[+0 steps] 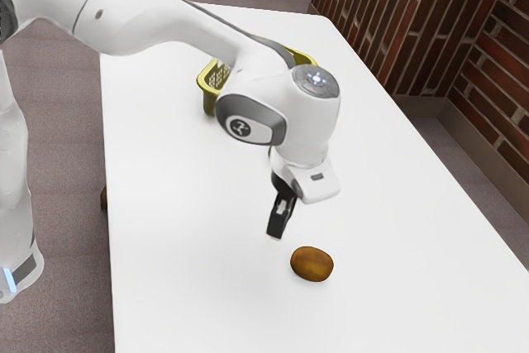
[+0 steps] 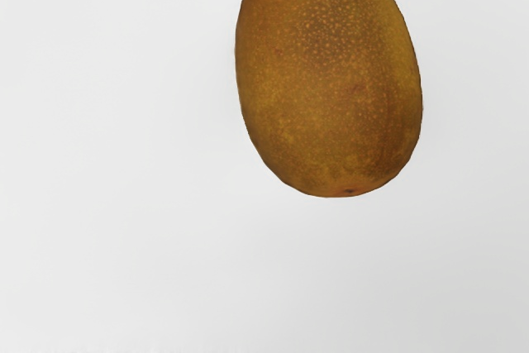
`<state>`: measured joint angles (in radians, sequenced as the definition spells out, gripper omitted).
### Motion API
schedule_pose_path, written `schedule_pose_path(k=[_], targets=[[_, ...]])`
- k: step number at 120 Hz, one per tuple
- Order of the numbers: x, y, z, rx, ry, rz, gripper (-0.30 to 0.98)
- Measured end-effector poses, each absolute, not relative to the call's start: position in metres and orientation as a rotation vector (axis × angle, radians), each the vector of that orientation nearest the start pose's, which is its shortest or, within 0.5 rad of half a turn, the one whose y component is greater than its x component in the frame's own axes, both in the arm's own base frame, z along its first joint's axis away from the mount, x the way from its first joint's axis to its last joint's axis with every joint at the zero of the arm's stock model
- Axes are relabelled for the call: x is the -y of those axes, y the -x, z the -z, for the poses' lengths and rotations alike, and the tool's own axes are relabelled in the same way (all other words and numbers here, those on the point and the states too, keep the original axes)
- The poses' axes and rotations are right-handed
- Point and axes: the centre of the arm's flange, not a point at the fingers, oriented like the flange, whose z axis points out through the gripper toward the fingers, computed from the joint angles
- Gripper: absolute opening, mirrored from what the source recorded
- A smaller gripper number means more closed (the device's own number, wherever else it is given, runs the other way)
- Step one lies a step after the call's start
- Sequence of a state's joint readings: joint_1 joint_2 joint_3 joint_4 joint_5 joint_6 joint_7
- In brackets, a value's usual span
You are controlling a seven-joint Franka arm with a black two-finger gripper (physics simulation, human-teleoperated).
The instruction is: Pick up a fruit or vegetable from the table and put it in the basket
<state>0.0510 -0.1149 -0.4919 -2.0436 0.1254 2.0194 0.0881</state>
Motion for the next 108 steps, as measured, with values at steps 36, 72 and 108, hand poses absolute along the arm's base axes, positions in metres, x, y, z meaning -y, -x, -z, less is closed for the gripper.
schedule_pose_path(k=[36, 72, 108], targets=[[0.236, -0.489, -0.48, -0.803, 2.953, 0.316, 0.68], [0.241, -0.504, -0.465, -0.771, 3.02, 0.442, 0.68], [0.247, -0.513, -0.441, -0.773, 3.052, 0.482, 0.68]])
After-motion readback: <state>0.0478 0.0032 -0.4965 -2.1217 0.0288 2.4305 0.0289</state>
